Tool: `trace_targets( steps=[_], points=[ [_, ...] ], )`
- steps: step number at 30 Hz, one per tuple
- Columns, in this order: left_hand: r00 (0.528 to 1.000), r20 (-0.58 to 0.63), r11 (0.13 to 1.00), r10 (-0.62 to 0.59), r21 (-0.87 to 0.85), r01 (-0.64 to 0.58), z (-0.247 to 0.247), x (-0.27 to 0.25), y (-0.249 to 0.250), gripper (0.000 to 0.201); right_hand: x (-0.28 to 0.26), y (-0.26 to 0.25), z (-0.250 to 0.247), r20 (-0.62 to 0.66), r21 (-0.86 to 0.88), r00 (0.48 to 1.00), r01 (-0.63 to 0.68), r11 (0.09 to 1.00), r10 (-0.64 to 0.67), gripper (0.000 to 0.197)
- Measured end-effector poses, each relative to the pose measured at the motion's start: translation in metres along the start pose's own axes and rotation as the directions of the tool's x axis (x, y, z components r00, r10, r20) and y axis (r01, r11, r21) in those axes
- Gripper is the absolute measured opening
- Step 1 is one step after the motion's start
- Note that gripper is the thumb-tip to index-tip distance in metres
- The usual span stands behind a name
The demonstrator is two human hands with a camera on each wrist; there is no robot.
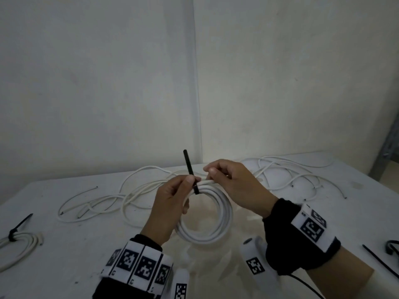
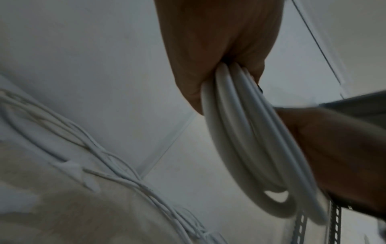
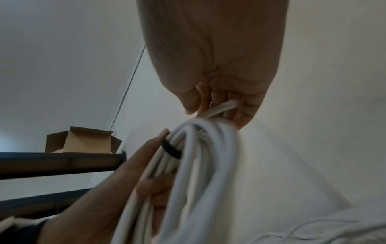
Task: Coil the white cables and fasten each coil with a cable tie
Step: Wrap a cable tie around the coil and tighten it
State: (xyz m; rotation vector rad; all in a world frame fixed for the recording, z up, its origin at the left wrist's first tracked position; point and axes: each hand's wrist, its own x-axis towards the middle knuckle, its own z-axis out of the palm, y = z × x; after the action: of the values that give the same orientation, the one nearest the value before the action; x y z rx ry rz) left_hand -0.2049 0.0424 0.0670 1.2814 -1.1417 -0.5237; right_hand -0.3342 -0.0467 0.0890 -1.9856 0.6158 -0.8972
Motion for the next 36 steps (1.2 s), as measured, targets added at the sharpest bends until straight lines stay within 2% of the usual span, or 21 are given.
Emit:
trace_targets(
  steps=[2, 6, 8, 11, 13, 15, 18, 21, 23, 27, 29, 32, 34, 36],
  points=[
    [1.0, -0.03, 0.999, -0.001, -0.032, 0.0, -0.007, 0.002, 0.001, 0.025, -0.007, 0.008, 0.0, -0.006, -0.062, 0.999, 0.044, 0.997, -0.045, 0.015],
    [0.999, -0.045, 0.998, -0.025, -0.051, 0.022, -0.009, 0.003, -0.001, 0.024, -0.011, 0.016, 0.005, -0.163, -0.152, 0.972, 0.143, 0.978, -0.168, 0.018],
    [0.997, -0.064, 0.997, -0.04, -0.064, 0.036, -0.008, 0.003, -0.003, 0.025, -0.011, 0.016, 0.008, -0.19, -0.173, 0.964, 0.152, 0.973, -0.184, 0.017],
    [0.993, -0.109, 0.996, -0.044, -0.084, 0.035, -0.011, 0.005, -0.003, 0.026, -0.014, 0.018, 0.014, -0.167, -0.106, 0.98, 0.094, 0.99, -0.111, 0.018],
    [0.99, -0.137, 0.995, -0.042, -0.097, 0.029, -0.013, 0.007, -0.002, 0.026, -0.021, 0.017, 0.02, -0.081, -0.075, 0.995, 0.054, 0.996, -0.06, 0.035],
    [0.987, -0.151, 0.994, -0.052, -0.102, 0.037, -0.013, 0.008, -0.002, 0.026, -0.025, 0.015, 0.026, 0.004, -0.157, 0.998, 0.062, 0.986, -0.062, 0.045],
    [0.987, -0.143, 0.991, -0.076, -0.125, 0.058, -0.012, 0.007, -0.004, 0.026, -0.022, 0.014, 0.027, 0.016, -0.157, 0.999, 0.042, 0.987, -0.04, 0.028],
    [0.984, -0.162, 0.992, -0.07, -0.111, 0.052, -0.015, 0.006, -0.005, 0.027, -0.022, 0.012, 0.032, 0.032, 0.056, 0.996, -0.085, 0.995, 0.083, 0.008],
    [0.984, -0.168, 0.995, -0.061, -0.092, 0.046, -0.019, 0.006, -0.007, 0.027, -0.024, 0.012, 0.039, 0.052, 0.129, 0.992, -0.119, 0.984, 0.113, 0.003],
    [0.988, -0.13, 0.996, -0.079, -0.04, 0.074, -0.03, 0.003, -0.01, 0.021, -0.019, 0.01, 0.046, 0.035, 0.205, 0.985, -0.174, 0.963, 0.17, 0.006],
    [0.983, -0.07, 0.984, -0.167, -0.079, 0.161, -0.037, -0.001, -0.012, 0.018, -0.015, 0.008, 0.047, -0.009, 0.25, 0.977, -0.203, 0.947, 0.212, 0.006],
    [0.965, 0.023, 0.964, -0.262, -0.035, 0.263, -0.045, -0.01, -0.015, 0.016, -0.011, 0.007, 0.051, -0.048, 0.27, 0.97, -0.218, 0.938, 0.239, 0.011],
    [0.967, 0.013, 0.966, -0.256, -0.033, 0.256, -0.049, -0.012, -0.017, 0.007, -0.011, 0.007, 0.059, -0.021, 0.243, 0.97, -0.228, 0.943, 0.241, 0.012],
    [0.977, -0.028, 0.977, -0.212, 0.013, 0.212, -0.055, -0.01, -0.021, 0.01, -0.011, 0.007, 0.066, 0.018, 0.193, 0.972, -0.234, 0.953, 0.235, 0.012]
  ],
)
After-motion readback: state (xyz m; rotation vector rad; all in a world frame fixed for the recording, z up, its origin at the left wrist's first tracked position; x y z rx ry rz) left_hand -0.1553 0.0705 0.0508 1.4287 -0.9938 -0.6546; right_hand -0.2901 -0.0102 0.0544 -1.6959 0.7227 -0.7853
